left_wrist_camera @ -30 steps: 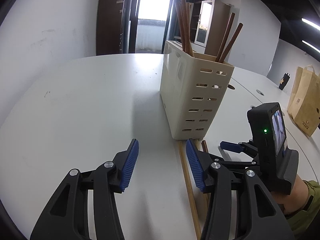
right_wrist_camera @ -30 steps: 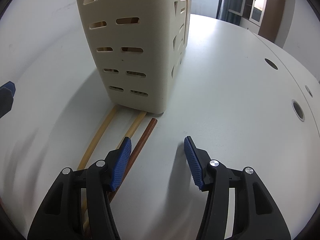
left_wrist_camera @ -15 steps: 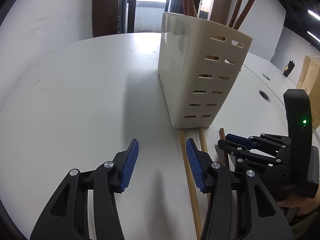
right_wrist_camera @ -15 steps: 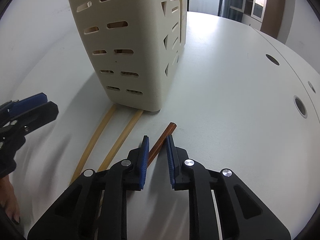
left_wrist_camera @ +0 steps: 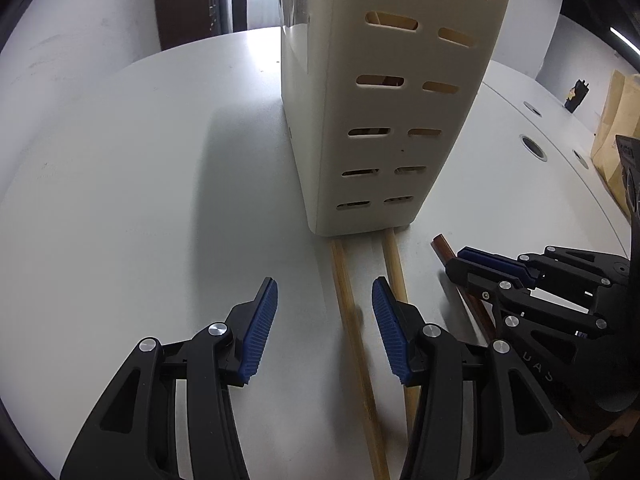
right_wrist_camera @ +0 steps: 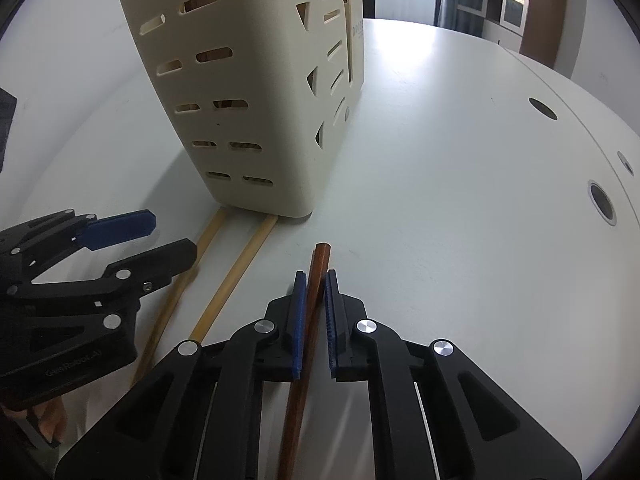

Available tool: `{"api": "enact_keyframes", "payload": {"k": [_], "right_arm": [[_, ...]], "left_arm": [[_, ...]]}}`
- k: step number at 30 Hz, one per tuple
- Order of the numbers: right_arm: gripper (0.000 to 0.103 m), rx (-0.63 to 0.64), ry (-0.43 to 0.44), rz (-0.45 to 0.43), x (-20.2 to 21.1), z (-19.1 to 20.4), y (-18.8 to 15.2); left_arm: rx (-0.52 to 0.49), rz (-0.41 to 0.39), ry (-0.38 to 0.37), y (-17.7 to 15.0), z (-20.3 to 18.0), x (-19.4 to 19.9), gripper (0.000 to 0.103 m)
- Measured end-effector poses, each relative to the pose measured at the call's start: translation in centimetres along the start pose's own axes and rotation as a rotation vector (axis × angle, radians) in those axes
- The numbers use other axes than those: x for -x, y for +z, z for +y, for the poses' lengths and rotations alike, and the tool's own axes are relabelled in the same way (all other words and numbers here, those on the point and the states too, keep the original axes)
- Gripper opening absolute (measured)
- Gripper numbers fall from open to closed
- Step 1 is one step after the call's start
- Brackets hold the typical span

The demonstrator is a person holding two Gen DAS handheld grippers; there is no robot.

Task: Organize utensils
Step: 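Close the right tool on a brown chopstick while the left tool grasps a light wooden one, then lift both chopsticks upright with both tools over the cream holder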

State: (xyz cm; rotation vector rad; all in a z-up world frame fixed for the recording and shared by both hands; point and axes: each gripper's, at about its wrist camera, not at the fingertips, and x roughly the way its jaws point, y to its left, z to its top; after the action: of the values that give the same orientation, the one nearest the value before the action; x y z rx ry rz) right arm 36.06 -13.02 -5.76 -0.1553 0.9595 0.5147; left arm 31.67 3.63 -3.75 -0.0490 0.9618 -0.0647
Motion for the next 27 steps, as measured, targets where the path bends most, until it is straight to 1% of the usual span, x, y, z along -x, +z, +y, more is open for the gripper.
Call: {"api": "enact_keyframes", "payload": {"k": [2, 4, 5, 8, 10, 11, 15, 19, 22, 27], "right_arm": [[0.009, 0.000, 0.001, 0.000, 0.0, 0.0, -0.1], [0.009, 0.000, 0.001, 0.000, 0.1, 0.0, -0.1], [0.009, 0.000, 0.001, 0.001, 0.1, 0.0, -0.1], [0.009, -0.001, -0.001, -0.010, 0.1, -0.1, -0.1], [0.009, -0.003, 0.001, -0.015, 0.3, -0.1, -0.2], [0.009, -0.004, 0.001, -0.018, 0.5, -0.1, -0.3], [0.009, -0.011, 0.006, -0.037, 1.1, -0.3, -0.2], [0.009, -0.019, 0.017, -0.075, 2.3, -0.5, 0.0], [0.009, -0.019, 0.022, -0.117, 3.6, -0.5, 0.2], [0.009, -0.021, 0.021, -0.204, 6.1, -0.6, 0.6]], "left_arm": [[-0.008, 0.015, 0.006, 0.0, -0.1, -0.4, 0.043], [-0.011, 0.032, 0.007, 0.0, -0.3, -0.9, 0.034], [-0.018, 0.033, 0.015, 0.1, -0.2, -1.1, 0.033], [-0.092, 0.044, 0.067, 0.0, -1.2, -1.3, 0.023], [-0.118, 0.067, 0.069, 0.2, -1.9, -1.4, 0.012], [-0.123, 0.073, 0.072, 0.3, -2.2, -1.4, 0.010], [-0.124, 0.067, 0.087, 0.8, -2.9, -1.6, 0.006], [-0.120, 0.046, 0.093, 1.0, -2.8, -1.2, 0.006], [-0.105, -0.003, 0.088, 1.4, -2.3, 0.3, 0.006], [-0.068, -0.124, 0.054, 2.1, -2.1, 4.7, 0.006]]}}
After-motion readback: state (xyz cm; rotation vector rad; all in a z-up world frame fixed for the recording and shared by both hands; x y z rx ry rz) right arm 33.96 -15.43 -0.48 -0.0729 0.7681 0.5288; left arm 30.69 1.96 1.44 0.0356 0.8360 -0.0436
